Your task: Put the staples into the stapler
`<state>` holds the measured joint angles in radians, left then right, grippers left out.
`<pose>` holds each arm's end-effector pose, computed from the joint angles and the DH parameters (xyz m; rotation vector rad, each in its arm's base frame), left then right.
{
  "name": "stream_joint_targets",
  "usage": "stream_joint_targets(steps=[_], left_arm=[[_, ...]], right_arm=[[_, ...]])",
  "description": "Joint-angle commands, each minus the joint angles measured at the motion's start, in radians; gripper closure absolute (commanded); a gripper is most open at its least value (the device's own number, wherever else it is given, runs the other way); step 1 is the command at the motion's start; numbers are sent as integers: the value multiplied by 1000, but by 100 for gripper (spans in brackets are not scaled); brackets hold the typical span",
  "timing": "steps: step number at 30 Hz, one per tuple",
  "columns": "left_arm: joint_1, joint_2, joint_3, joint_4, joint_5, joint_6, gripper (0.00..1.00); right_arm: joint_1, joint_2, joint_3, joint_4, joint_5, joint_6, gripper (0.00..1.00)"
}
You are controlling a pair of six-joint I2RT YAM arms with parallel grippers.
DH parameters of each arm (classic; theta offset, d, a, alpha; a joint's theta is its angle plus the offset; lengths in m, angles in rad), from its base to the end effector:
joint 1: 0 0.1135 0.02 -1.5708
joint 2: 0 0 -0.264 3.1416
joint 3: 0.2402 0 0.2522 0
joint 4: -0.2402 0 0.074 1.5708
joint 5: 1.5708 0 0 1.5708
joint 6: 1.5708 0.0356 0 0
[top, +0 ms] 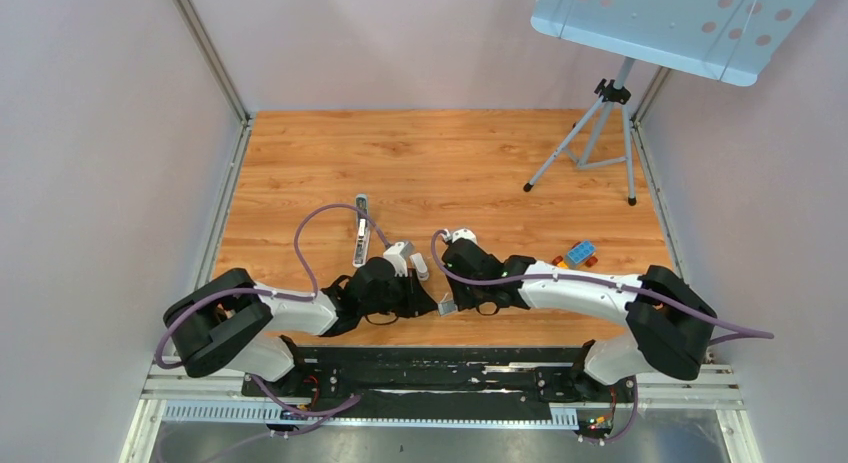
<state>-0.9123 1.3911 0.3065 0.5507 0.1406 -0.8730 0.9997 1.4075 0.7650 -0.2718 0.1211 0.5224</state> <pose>0.1395 -0.1884 0.1291 0.1402 2.3415 -1.1448 0.1527 0.2298 0.1886 -0.5501 2.4834 0.4857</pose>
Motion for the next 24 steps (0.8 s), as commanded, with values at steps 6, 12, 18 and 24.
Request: stream_joint_targets(steps=[6, 12, 18, 24], left_arm=[[-8, -19, -26, -13, -73, 10, 96], [-10, -11, -69, 48, -61, -15, 100], [-16, 73, -74, 173, -17, -53, 100], [-17, 140, -71, 268, 10, -78, 100]], right_arm=[[18, -15, 8, 24, -39, 16, 65], [16, 1, -32, 143, -133, 60, 64], [14, 25, -44, 193, -176, 81, 65], [11, 18, -63, 207, -185, 90, 63]])
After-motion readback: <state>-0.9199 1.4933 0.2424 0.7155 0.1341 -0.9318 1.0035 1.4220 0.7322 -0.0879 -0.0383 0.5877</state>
